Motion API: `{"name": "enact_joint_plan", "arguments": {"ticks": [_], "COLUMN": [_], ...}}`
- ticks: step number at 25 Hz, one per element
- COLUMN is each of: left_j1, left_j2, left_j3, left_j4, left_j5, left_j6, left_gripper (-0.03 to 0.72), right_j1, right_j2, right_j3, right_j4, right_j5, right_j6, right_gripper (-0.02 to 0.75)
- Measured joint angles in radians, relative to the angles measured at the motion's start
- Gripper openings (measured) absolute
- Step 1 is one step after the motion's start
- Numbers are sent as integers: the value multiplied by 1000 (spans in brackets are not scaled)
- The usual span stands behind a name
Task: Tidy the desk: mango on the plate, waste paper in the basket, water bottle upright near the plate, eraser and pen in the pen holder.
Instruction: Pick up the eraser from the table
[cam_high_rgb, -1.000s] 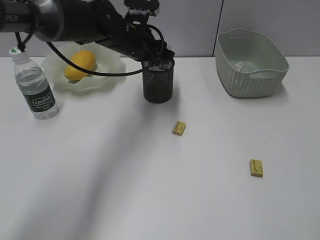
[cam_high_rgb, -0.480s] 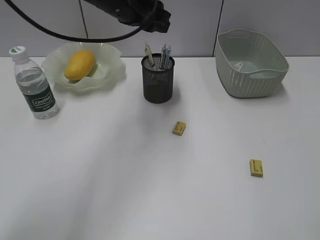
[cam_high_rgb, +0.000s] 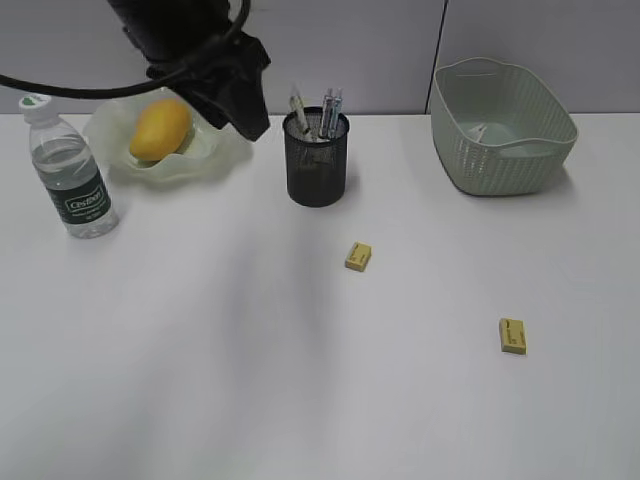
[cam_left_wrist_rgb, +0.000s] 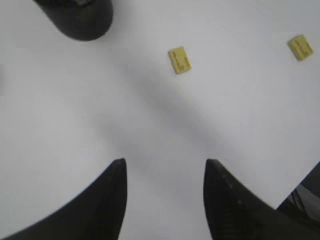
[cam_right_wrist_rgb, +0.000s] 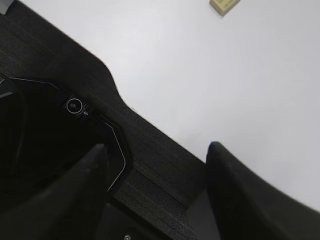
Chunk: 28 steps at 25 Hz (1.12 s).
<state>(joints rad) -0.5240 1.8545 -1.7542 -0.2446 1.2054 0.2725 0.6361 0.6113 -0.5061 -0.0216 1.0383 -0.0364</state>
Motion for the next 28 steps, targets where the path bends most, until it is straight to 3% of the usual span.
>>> {"name": "enact_joint_plan", "arguments": {"ticks": [3, 7, 16, 28], "left_j1": [1, 1, 1, 1], "left_j2": [-21, -64, -241, -664], "left_j3": [22, 97, 489, 871], "left_j4": [47, 56, 106, 127], "left_j5": [6, 6, 10, -106], "left_j6": [-86, -115, -130, -172], "left_gripper": [382, 382, 382, 382], "right_j1": [0, 0, 0, 0], "right_j2": [0, 0, 0, 0], "right_j3": [0, 0, 0, 0], "right_j4": [0, 0, 0, 0], "right_j5": [0, 0, 0, 0], "right_j6": [1, 1, 2, 2], "right_gripper": [486, 486, 486, 486]}}
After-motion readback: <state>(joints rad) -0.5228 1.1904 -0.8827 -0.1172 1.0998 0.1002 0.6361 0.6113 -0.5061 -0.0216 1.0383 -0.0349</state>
